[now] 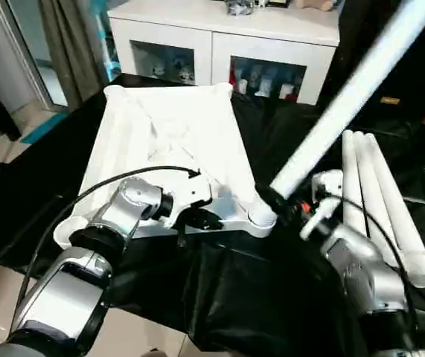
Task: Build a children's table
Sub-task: Insert table leg to table base
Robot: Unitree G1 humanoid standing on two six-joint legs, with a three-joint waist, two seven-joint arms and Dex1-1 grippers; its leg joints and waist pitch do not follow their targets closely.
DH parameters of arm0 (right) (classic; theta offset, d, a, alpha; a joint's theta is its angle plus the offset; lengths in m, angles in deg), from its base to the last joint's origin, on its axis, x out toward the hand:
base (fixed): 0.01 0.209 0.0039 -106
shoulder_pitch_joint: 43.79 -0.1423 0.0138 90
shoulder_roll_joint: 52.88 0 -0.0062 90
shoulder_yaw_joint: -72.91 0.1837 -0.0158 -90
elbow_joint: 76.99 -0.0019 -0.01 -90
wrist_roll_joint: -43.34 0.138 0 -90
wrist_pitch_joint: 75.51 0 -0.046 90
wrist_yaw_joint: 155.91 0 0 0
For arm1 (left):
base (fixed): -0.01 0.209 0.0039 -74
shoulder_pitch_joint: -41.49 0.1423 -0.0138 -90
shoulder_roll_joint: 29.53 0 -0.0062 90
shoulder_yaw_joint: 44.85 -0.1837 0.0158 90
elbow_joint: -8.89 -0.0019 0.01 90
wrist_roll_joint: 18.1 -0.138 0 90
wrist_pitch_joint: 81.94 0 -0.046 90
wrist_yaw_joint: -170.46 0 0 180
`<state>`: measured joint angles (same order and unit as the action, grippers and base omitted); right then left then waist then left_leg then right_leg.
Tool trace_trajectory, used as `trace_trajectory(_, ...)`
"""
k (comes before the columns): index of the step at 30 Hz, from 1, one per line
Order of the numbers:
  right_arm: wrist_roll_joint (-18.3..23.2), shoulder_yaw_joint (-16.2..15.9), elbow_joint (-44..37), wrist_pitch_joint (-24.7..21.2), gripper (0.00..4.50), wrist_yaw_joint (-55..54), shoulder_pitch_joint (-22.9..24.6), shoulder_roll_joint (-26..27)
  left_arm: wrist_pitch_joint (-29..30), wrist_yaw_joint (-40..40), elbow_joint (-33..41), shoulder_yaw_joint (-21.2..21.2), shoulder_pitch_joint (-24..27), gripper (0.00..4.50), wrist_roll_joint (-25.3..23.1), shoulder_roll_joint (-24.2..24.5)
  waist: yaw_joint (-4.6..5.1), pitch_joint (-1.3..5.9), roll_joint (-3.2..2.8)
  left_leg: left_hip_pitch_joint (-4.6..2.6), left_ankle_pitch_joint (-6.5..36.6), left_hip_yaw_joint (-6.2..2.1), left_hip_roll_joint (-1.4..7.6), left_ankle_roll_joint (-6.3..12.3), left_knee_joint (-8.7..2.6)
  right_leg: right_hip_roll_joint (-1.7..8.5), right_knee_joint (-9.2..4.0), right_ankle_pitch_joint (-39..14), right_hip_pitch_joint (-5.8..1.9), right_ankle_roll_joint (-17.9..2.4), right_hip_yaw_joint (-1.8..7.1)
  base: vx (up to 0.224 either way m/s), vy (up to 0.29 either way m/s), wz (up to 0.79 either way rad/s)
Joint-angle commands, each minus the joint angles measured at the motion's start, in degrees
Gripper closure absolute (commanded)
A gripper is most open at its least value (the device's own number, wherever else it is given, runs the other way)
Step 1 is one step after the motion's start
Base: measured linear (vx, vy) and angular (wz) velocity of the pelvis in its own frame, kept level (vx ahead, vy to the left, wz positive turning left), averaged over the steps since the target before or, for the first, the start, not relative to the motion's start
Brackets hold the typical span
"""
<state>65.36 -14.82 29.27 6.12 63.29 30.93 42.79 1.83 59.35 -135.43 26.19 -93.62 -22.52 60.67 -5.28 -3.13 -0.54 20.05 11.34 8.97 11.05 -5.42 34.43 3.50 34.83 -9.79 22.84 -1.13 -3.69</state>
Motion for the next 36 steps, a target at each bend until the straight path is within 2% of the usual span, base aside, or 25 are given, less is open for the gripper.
trace_trajectory(1, -2.9, -1.3, 2.4, -0.8, 2.61, -0.3, 2.0, -0.7, -0.2, -0.7, -0.8, -0.2, -1.3, 4.50, -1.3, 0.0, 0.10, 3.49, -0.35, -0.02, 13.5, -0.28, 1.86, 1.70, -4.83, 4.73, -5.19, -19.4, -2.95, -10.5, 2.75, 0.000, 0.000, 0.00)
trace_trajectory(4, -3.9, -2.5, 2.4, -0.3, 2.61, 0.0, 1.7, -1.2, -0.3, -0.6, -1.0, -0.2, -1.5, 4.50, -1.4, -0.1, 0.17, 3.45, -0.40, 0.00, 13.8, -0.29, 1.81, 1.72, -4.90, 4.67, -5.23, -19.3, -2.94, -10.5, 2.73, 0.000, 0.000, 0.00)
trace_trajectory(7, -5.8, -5.1, 2.5, -0.3, 2.61, 1.2, 0.9, -2.1, -0.8, 0.1, -1.0, -0.5, -1.5, 4.50, -1.6, 0.0, 0.18, 3.37, -0.36, 0.02, 13.9, -0.29, 1.81, 1.68, -4.94, 4.71, -5.33, -20.2, -2.96, -10.2, 2.76, 0.000, 0.000, 0.00)
trace_trajectory(11, -7.7, -9.1, 2.5, -3.0, 2.61, 4.6, -1.0, -3.6, -1.5, 1.8, -0.1, -1.3, -0.9, 4.50, -2.0, 0.6, 0.25, 3.43, -0.08, 0.10, 13.4, -0.30, 1.79, 1.99, -4.92, 4.70, -5.22, -20.0, -3.08, -10.1, 2.81, 0.000, 0.000, 0.00)
trace_trajectory(17, -8.0, -11.7, 5.0, -3.7, 2.61, 10.0, -3.7, -5.6, -2.2, 3.7, 0.9, -1.7, -0.4, 4.50, -2.1, 1.2, 0.24, 3.49, 0.24, 0.16, 12.3, -0.23, 1.86, 2.37, -4.86, 4.76, -5.01, -18.8, -3.08, -10.6, 2.80, 0.000, 0.000, 0.00)
trace_trajectory(23, -7.3, -11.4, 7.1, -2.3, 2.61, 14.9, -4.1, -6.9, -2.6, 5.2, 1.8, -1.6, -0.1, 4.50, -2.1, 1.9, 0.21, 3.49, 0.60, 0.09, 12.7, -0.21, 2.09, 2.64, -4.95, 4.87, -4.94, -17.9, -3.02, -11.1, 2.83, 0.000, 0.000, 0.00)
trace_trajectory(32, -7.1, -12.4, 8.9, 0.1, 2.61, 22.3, -3.5, -9.2, -2.2, 14.2, 5.3, -1.3, 1.7, 4.50, 1.4, 2.9, 0.08, 3.70, 0.40, 0.19, 11.6, -0.10, 2.28, 3.36, -4.86, 4.78, -4.27, -12.1, -3.21, -13.4, 2.78, 0.000, 0.000, 0.00)
trace_trajectory(36, -7.1, -12.2, 9.0, 0.5, 2.61, 23.2, -3.5, -9.3, -2.0, 13.7, 5.3, -1.1, 1.6, 4.50, 1.0, 3.1, 0.03, 3.59, 0.34, 0.02, 12.3, -0.06, 2.25, 3.17, -4.92, 4.76, -4.46, -13.7, -3.15, -13.2, 2.78, 0.000, 0.000, 0.00)
